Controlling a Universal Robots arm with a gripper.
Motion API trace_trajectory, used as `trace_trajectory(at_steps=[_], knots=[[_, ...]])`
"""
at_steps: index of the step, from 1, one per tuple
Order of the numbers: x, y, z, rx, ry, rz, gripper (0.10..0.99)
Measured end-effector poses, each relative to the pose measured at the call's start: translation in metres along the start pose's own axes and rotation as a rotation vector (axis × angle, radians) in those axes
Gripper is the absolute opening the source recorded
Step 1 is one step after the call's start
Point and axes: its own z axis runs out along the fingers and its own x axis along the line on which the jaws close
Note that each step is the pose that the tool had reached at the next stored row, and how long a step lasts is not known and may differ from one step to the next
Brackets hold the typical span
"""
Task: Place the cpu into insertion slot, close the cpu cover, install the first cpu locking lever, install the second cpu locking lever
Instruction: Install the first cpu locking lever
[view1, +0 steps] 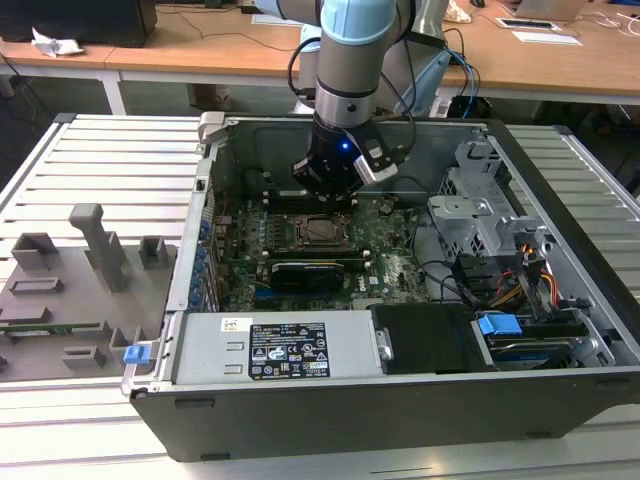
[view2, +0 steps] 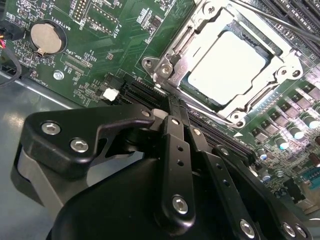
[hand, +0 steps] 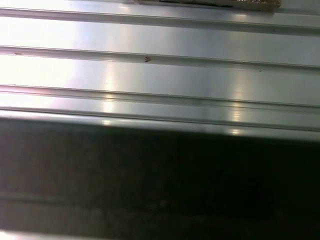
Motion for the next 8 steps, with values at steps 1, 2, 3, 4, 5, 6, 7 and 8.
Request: trace_trajectory(at_steps=[1, 2, 3, 4, 5, 6, 7, 8], knots=[[0.0, 0.0, 0.0, 0.0, -0.0001, 0.0, 0.106], [0.0, 0.0, 0.0001, 0.0, -0.0001, 0.0, 0.106], [0.0, 0.0, 0.0001, 0.0, -0.0001, 0.0, 0.106], [-0.0001, 0.0, -0.0001, 0.0, -0.0001, 0.0, 0.106], [-0.0001, 0.0001, -0.0002, 0.0, -0.0003, 0.0, 0.106], [-0.0001, 0.0001, -0.0003, 0.0, -0.0004, 0.0, 0.106], [-0.0001, 0.0001, -0.0003, 0.0, -0.0003, 0.0, 0.106], [-0.0001, 0.0, -0.0004, 0.001, 0.0, 0.0, 0.106]])
